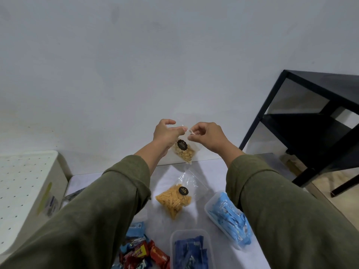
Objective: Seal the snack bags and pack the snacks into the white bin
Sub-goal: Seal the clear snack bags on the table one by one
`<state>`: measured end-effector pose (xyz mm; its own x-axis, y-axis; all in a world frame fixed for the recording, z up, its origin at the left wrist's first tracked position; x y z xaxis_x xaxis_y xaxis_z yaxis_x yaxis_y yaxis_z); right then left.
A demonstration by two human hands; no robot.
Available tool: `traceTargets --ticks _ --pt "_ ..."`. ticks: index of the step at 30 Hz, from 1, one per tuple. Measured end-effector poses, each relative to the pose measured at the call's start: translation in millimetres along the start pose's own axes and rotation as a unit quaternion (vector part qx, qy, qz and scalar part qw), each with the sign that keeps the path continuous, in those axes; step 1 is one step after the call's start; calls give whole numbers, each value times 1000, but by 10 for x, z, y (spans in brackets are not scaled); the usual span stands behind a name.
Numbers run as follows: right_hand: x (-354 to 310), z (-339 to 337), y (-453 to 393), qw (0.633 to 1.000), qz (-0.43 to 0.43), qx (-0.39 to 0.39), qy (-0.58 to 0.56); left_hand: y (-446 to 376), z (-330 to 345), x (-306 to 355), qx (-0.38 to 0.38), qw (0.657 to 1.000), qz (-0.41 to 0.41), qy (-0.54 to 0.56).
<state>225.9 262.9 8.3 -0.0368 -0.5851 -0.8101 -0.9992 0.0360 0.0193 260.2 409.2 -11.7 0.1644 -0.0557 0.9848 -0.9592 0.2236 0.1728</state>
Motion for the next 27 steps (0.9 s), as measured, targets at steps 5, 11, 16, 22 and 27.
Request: traceTargets --ticks 5,11,16,22,27 --pt "169 -95 28 998 9 36 42 -20 106 -39 -29 989 60 -134" --pt "649 -257 11 998 51 44 7 -151 415 -287 -17 968 99 -228" --pt "1181 -384 -75 993 90 50 -58 -289 718 -644 44 975 77 -206" --pt "1727 -454 -295 987 116 46 -101 -512 1108 -1023 114 976 29 -181" --pt "2037 -473 -567 987 126 42 -92 -771 1278 -1192 165 973 14 -163"
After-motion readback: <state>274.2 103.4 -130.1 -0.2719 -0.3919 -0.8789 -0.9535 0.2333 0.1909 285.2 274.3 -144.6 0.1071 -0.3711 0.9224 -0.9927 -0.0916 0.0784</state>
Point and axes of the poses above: each hand's wrist, its own y-axis away from the middle knuckle, its own z-axis out of the palm, x = y × z, the point moved 4 cm from there along -y, towards the middle knuckle, and after that the axes turned 6 degrees about -x, right-handed, at the moved point
